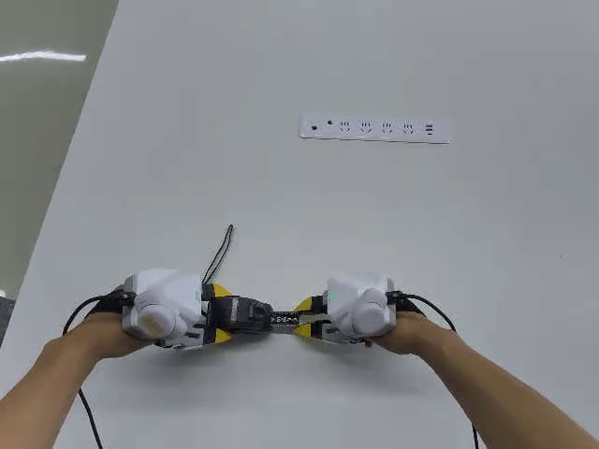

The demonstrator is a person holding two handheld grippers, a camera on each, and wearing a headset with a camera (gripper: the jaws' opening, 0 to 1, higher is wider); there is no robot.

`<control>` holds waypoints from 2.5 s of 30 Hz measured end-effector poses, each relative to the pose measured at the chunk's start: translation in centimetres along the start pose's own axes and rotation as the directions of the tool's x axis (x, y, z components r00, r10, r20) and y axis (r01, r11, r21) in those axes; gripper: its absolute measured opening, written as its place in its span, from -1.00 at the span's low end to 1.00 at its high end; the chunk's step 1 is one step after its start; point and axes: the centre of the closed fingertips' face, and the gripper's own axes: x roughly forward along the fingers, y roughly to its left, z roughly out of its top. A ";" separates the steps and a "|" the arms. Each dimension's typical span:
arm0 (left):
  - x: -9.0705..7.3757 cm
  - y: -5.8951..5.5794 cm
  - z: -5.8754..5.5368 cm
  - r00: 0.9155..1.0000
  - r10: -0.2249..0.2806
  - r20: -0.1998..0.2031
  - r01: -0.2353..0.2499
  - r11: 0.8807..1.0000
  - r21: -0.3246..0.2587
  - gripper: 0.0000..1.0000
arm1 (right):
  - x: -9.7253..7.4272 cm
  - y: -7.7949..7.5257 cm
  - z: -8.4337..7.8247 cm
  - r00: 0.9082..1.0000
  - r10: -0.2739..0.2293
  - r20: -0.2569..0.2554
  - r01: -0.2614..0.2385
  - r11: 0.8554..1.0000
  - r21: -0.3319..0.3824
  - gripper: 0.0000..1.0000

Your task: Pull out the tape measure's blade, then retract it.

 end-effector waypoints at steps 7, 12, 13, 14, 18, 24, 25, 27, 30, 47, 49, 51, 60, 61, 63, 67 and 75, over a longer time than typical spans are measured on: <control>0.0 0.0 0.1 1.000 -0.001 0.001 0.001 1.000 0.000 -0.43 | -0.5 0.0 -0.3 1.000 0.000 0.000 0.000 1.000 0.005 -0.80; 0.0 0.0 0.1 1.000 -0.001 0.000 0.001 1.000 0.002 -0.43 | -0.8 0.0 -0.6 1.000 -0.002 -0.006 0.002 1.000 0.004 -0.80; 0.0 0.0 0.0 1.000 -0.002 -0.001 0.002 1.000 0.003 -0.43 | -0.9 0.0 -0.7 1.000 -0.003 -0.005 0.003 1.000 0.006 -0.80; 0.0 0.0 0.0 1.000 -0.003 -0.002 0.003 1.000 0.004 -0.43 | -1.0 0.1 -0.8 1.000 -0.003 -0.006 0.003 1.000 0.006 -0.80; 0.0 -0.1 0.1 1.000 -0.004 -0.003 0.004 1.000 0.004 -0.43 | -1.3 0.0 -1.0 1.000 -0.004 -0.007 0.004 1.000 0.008 -0.80; 0.1 -0.1 0.1 1.000 -0.005 -0.003 0.005 1.000 0.003 -0.43 | -1.6 0.1 -1.3 1.000 -0.003 -0.006 0.003 1.000 0.011 -0.80; 0.1 -0.1 0.1 1.000 -0.005 -0.003 0.005 1.000 0.003 -0.43 | -1.6 0.1 -1.3 1.000 -0.003 -0.006 0.003 1.000 0.014 -0.80; 0.1 -0.1 0.1 1.000 -0.005 -0.003 0.005 1.000 0.004 -0.43 | -1.7 0.1 -1.4 1.000 -0.002 -0.005 0.002 1.000 0.015 -0.80; 0.1 -0.1 0.1 1.000 -0.004 -0.004 0.004 1.000 0.005 -0.43 | -1.8 0.1 -1.5 1.000 0.000 -0.006 0.000 1.000 0.018 -0.80; 0.1 -0.1 0.1 1.000 -0.010 -0.009 0.010 1.000 0.007 -0.43 | -3.0 0.2 -2.4 1.000 0.004 -0.014 -0.004 1.000 0.023 -0.80; 0.1 -0.1 0.1 1.000 -0.011 -0.011 0.011 1.000 0.009 -0.43 | -3.1 0.2 -2.4 1.000 0.003 -0.012 -0.003 1.000 0.025 -0.80; 0.1 -0.1 0.1 1.000 -0.011 -0.013 0.011 1.000 0.010 -0.43 | -3.2 0.3 -2.4 1.000 0.003 -0.012 -0.003 1.000 0.024 -0.80; 0.1 -0.1 0.1 1.000 -0.010 -0.016 0.010 1.000 0.010 -0.42 | -3.8 0.2 -2.9 1.000 0.003 -0.013 -0.003 1.000 0.030 -0.80; 0.1 -0.1 0.1 1.000 -0.010 -0.016 0.010 1.000 0.010 -0.42 | -3.9 0.2 -3.0 1.000 0.003 -0.014 -0.003 1.000 0.030 -0.80; 0.1 -0.1 0.1 1.000 -0.010 -0.018 0.010 1.000 0.010 -0.43 | -4.0 0.2 -3.1 1.000 0.002 -0.015 -0.001 1.000 0.028 -0.80; 0.2 -0.1 0.1 1.000 -0.010 -0.018 0.010 1.000 0.010 -0.42 | -4.2 0.2 -3.3 1.000 0.000 -0.016 0.000 0.999 0.032 -0.80; 0.2 -0.1 0.1 1.000 -0.009 -0.021 0.009 1.000 0.008 -0.42 | -4.6 0.3 -3.6 1.000 -0.002 -0.019 0.003 1.000 0.029 -0.80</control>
